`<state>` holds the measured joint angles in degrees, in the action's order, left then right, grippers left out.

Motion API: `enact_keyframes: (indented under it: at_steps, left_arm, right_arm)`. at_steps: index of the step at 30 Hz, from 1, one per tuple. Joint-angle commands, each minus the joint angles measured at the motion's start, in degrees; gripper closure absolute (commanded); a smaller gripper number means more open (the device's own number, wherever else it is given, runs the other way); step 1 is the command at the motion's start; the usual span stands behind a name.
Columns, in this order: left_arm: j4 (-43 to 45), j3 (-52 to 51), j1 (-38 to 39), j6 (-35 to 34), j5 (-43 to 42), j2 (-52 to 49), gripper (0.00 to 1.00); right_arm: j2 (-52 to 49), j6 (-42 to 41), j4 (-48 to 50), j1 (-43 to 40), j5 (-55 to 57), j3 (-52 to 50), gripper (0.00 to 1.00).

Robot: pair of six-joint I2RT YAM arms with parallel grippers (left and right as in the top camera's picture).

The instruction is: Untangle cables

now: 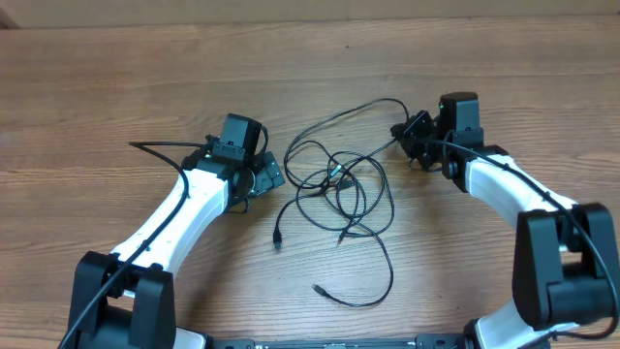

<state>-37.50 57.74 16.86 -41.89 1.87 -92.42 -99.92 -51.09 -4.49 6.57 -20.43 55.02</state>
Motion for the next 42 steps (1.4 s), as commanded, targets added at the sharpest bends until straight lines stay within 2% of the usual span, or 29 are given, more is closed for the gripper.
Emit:
enact_keyframes:
  at_steps: [1,5,12,15,21,25,26,28,30,36,42]
  left_arm:
    - [0.07,0.50,0.13,-0.55,-0.39,0.28,0.00]
    - [0.13,0.50,0.13,-0.55,-0.37,0.28,0.01]
    - [0.96,0.50,0.07,-0.61,-0.31,0.28,0.00]
    - [1.03,0.50,0.07,0.07,-3.54,0.28,0.00]
    - [2.21,0.52,0.09,9.31,-12.85,0.35,0.00]
    - [3.56,0.50,0.09,9.62,-17.73,0.35,0.00]
    - [5.84,0.50,0.39,9.60,-23.08,0.35,0.01]
    - [9.22,0.50,1.20,9.38,-27.80,0.33,0.01]
    - [11.82,0.50,2.21,6.21,-28.26,0.28,0.00]
    - [12.94,0.50,6.14,-10.29,-18.27,0.15,0.00]
    - [15.89,0.50,11.26,-12.37,-11.32,0.15,0.01]
  right_arm:
    - [7.87,9.44,0.79,0.24,-2.78,4.15,0.96]
    - [16.00,14.16,0.42,0.24,-9.75,5.49,0.96]
    - [27.30,15.87,-1.88,0.24,-19.54,5.49,0.96]
    - [29.55,16.68,-2.27,0.59,-20.24,5.49,0.96]
    - [33.29,18.93,-4.46,1.38,-20.20,5.49,0.96]
    - [35.04,24.09,-5.46,1.36,-19.10,5.49,0.96]
    - [35.04,25.07,-6.05,1.36,-18.88,5.49,0.96]
    - [35.01,25.07,-6.93,1.38,-18.84,5.49,0.96]
    - [34.99,25.75,-7.72,1.38,-18.88,5.49,0.96]
    - [35.23,27.98,-7.26,1.38,-20.59,5.49,0.96]
    - [36.50,36.65,-4.33,1.36,-29.22,5.49,0.96]
